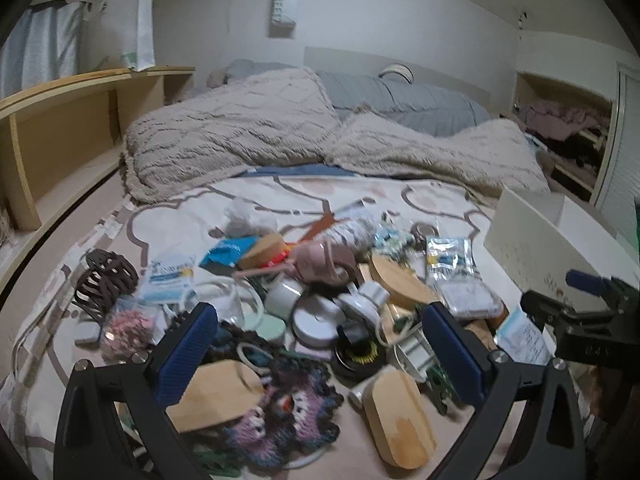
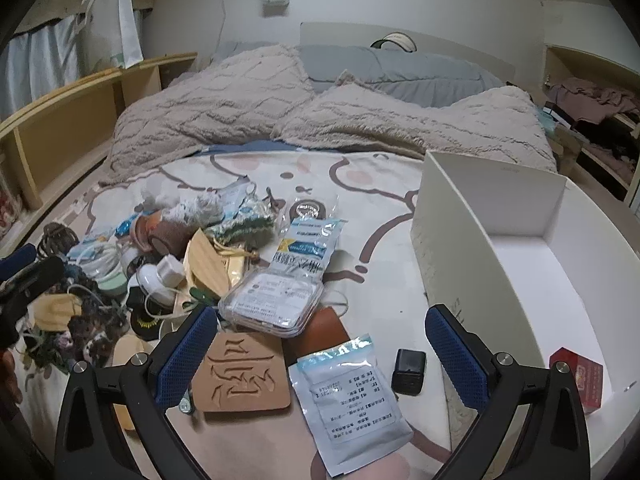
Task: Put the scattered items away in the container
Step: 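Lower the left gripper toward the oval wooden piece while the right gripper approaches the carved plaque, then position the left gripper around the oval wooden piece while the right gripper aligns over the carved plaque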
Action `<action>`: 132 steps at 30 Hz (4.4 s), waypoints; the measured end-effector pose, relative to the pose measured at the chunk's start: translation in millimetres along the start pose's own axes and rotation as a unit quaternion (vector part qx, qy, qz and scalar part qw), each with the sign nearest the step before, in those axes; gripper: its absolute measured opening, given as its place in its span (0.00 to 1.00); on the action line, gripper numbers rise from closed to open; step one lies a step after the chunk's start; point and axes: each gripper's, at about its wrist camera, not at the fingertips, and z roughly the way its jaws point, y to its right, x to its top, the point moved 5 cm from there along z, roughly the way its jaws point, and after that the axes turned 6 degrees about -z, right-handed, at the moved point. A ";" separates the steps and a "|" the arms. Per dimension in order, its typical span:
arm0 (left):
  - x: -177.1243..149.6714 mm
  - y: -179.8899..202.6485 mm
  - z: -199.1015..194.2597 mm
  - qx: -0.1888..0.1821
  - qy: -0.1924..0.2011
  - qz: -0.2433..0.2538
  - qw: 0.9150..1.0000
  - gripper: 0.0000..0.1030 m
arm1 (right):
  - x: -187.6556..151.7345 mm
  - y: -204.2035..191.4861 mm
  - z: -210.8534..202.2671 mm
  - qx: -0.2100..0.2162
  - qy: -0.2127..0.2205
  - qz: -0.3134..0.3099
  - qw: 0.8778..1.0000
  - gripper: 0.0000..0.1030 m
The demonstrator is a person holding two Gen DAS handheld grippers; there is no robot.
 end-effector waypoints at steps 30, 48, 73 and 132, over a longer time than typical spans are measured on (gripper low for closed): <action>-102.7 49.1 35.1 0.044 -0.156 0.164 0.973 1.00 | -19.1 -12.0 20.5 0.068 -0.070 -0.014 0.995 1.00; -105.1 18.7 26.5 0.070 -0.156 0.126 0.977 1.00 | -29.6 -40.5 24.4 0.207 -0.104 0.026 0.973 1.00; -95.6 -14.2 33.4 0.121 -0.154 0.084 0.977 1.00 | -49.8 -50.4 57.2 0.231 -0.153 0.034 0.960 1.00; -81.9 29.0 23.3 -0.056 -0.117 -0.022 0.991 1.00 | -48.5 -31.4 65.7 0.287 -0.184 0.155 0.927 1.00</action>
